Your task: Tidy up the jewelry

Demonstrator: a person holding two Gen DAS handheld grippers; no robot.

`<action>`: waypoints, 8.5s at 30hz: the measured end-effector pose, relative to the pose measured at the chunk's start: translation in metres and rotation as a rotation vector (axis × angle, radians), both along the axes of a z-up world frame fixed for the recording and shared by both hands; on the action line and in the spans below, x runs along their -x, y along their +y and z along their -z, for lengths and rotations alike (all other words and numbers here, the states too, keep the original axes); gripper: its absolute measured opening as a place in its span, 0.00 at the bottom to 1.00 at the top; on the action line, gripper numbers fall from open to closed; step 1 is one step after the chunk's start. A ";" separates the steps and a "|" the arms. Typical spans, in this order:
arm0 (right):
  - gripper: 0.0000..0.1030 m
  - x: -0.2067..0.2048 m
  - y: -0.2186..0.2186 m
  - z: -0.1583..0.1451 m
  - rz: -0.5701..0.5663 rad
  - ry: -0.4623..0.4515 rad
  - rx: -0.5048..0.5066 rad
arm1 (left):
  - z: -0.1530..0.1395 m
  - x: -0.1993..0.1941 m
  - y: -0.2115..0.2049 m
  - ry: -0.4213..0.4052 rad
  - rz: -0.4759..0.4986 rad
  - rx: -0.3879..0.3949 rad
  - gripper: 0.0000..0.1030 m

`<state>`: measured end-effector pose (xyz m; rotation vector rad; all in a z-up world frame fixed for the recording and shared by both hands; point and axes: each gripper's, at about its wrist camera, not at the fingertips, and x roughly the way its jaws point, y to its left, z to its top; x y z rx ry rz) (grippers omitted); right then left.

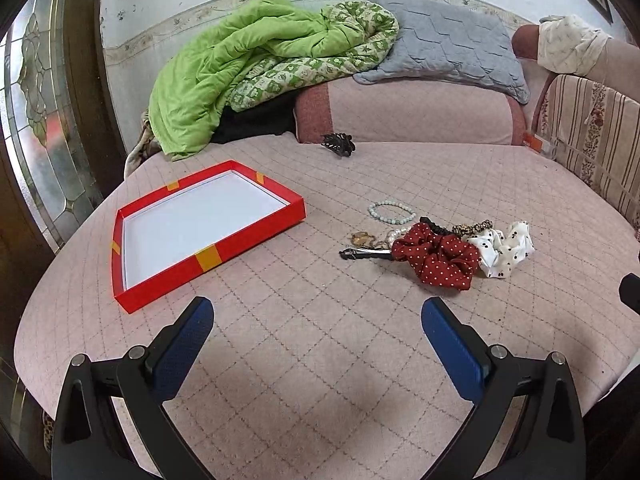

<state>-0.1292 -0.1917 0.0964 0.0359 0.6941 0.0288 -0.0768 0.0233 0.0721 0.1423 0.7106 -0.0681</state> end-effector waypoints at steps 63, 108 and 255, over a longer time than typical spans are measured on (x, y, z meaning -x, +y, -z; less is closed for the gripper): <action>0.93 -0.064 -0.017 0.037 0.062 0.134 -0.122 | 0.036 -0.042 0.013 0.122 0.063 0.131 1.00; 0.16 -0.131 -0.044 0.032 0.157 0.048 -0.278 | 0.047 -0.112 -0.062 0.141 0.321 0.254 0.14; 0.35 -0.235 -0.113 0.045 0.164 0.297 -0.573 | 0.072 -0.215 -0.096 0.341 0.150 0.117 0.05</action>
